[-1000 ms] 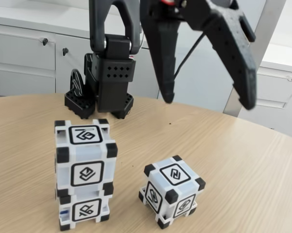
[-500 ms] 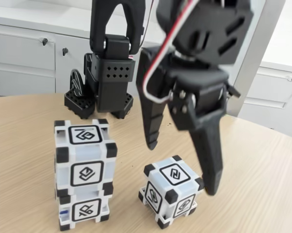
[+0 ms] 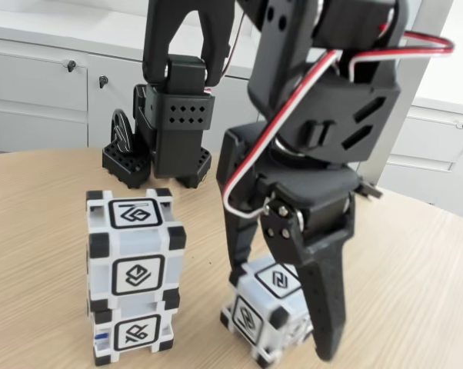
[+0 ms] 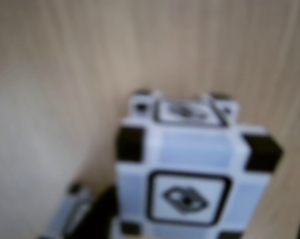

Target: Stack cubes from left to right.

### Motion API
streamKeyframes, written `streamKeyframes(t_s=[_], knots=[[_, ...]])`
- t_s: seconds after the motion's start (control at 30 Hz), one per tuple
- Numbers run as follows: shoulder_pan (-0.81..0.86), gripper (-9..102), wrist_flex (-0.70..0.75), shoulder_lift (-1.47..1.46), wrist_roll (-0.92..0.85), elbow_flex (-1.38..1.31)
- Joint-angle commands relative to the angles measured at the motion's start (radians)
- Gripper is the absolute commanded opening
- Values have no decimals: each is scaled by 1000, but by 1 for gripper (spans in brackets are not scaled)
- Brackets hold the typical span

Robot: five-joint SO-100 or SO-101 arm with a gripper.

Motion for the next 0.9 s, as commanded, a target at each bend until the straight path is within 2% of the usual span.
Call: streamKeyframes(t_s=[0.0, 0.37, 0.6, 0.87], knots=[[3, 37, -25, 6, 14, -18], [2, 34, -26, 5, -41, -15], [2, 34, -26, 3, -135, -21], [2, 33, -28, -32, -127, -25]])
